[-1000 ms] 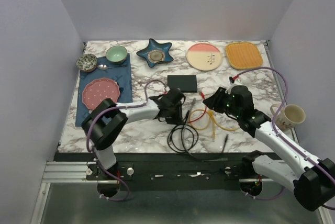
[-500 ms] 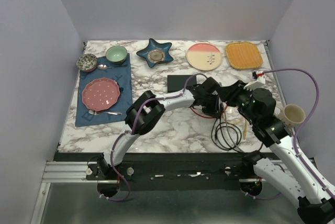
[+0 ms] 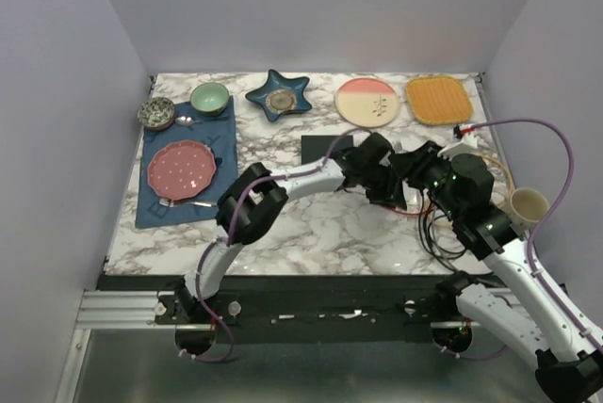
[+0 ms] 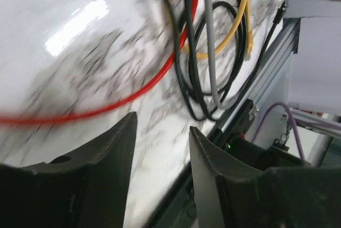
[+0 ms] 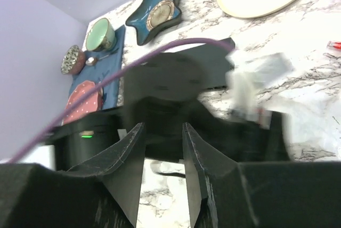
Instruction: Pull the plug from the switch port
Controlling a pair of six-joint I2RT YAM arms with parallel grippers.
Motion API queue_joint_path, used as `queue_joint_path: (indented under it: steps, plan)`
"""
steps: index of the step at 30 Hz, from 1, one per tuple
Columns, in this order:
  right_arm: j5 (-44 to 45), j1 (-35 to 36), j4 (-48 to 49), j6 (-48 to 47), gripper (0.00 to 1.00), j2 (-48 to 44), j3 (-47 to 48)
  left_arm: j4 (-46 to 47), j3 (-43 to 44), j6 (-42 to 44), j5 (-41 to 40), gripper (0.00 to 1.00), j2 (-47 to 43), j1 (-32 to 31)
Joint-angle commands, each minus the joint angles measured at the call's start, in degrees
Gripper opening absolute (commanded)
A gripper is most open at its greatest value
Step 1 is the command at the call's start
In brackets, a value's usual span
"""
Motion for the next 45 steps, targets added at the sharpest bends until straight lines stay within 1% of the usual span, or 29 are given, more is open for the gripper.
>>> queue_joint_path:
  steps: [1,3,4,6,7,8,10,11,12,14,15,16,18,19,23,24,25,26,28,30,31,33,38,42,45]
  plan:
    - [2.99,0.00,-0.28,0.58,0.43,-0.69,1.84,5.12,-12.74,2.69,-4.71,0.54,-20.38,5.40]
    - [3.43,0.00,-0.02,1.11,0.43,-0.60,1.49,6.52,-17.85,2.61,-6.99,0.55,-25.15,6.90]
    - [4.30,-0.09,0.59,1.46,0.43,-0.25,1.23,7.31,-23.10,1.65,-7.44,0.55,-29.09,7.69]
    - [5.01,0.00,1.74,2.52,0.43,0.89,0.09,9.94,-28.84,-0.28,-9.19,0.56,-32.63,10.85]
    - [5.01,0.00,3.92,2.87,0.43,1.76,-0.53,10.83,-34.35,-2.90,-10.42,0.56,-35.52,12.25]
    - [4.75,0.00,5.07,3.83,0.42,4.56,-1.49,11.36,-37.10,-4.50,-12.09,0.56,-36.76,15.05]
    - [3.36,-0.09,7.44,5.41,0.35,9.22,-1.41,12.24,-43.33,-8.18,-16.56,0.55,-38.52,18.49]
    - [2.30,-0.09,8.15,7.68,0.30,11.94,-0.98,12.33,-44.50,-10.29,-17.80,0.53,-38.53,19.90]
    - [1.16,-0.27,8.42,8.57,0.17,18.41,0.77,11.02,-44.95,-10.66,-18.69,0.52,-38.01,22.87]
    - [-1.75,-0.27,8.86,9.81,0.07,24.68,3.85,8.39,-42.76,-9.88,-20.62,0.48,-34.85,25.09]
    - [-1.93,-0.44,8.77,9.90,0.01,30.37,6.39,6.03,-41.62,-9.35,-21.24,0.48,-33.71,26.49]
    - [-1.15,-0.53,8.86,9.99,0.01,32.60,7.46,4.96,-39.44,-9.08,-22.11,0.47,-31.44,27.11]
    - [-0.87,-1.93,8.86,10.25,0.01,37.00,9.48,3.72,-37.92,-9.08,-23.61,0.46,-29.66,28.17]
    - [-1.31,-2.72,8.86,10.51,0.01,40.76,11.05,3.72,-37.48,-9.26,-23.96,0.46,-28.79,29.22]
    - [-6.22,-8.25,8.86,12.62,0.00,49.13,14.40,4.59,-37.74,-10.40,-26.43,0.45,-27.90,32.91]
    - [-6.58,-10.27,8.95,12.80,0.01,50.89,15.11,5.20,-37.92,-10.49,-25.82,0.46,-27.72,33.88]
    - [-9.11,-10.90,8.95,12.80,0.01,52.56,16.07,5.30,-37.66,-10.49,-25.20,0.46,-26.85,34.67]
    - [-9.83,-11.42,8.86,12.37,0.01,56.14,18.08,5.30,-37.48,-10.40,-24.76,0.46,-26.32,36.16]
    - [-11.24,-12.31,8.34,12.01,0.01,59.24,20.64,5.48,-36.08,-10.49,-22.66,0.45,-23.79,37.05]
    - [-12.73,-12.31,7.81,11.84,0.01,64.14,24.40,5.73,-34.67,-10.66,-21.08,0.45,-21.76,36.96]
    - [-15.00,-12.13,7.72,11.57,0.01,66.00,25.73,6.26,-34.06,-10.92,-19.24,0.44,-19.92,36.70]
    - [-17.21,-12.22,7.37,10.78,0.01,70.82,29.68,7.84,-33.96,-11.89,-18.78,0.44,-18.85,35.65]
    - [-20.91,-12.22,7.19,11.04,0.01,75.51,33.21,8.02,-32.73,-12.33,-17.12,0.43,-15.95,35.03]
    - [-22.58,-11.35,7.63,10.96,0.01,76.83,32.96,8.55,-32.65,-12.33,-15.97,0.43,-15.07,34.33]
    - [-26.62,-9.86,9.04,9.29,0.01,78.67,33.13,9.08,-32.21,-11.28,-14.83,0.43,-14.19,32.92]
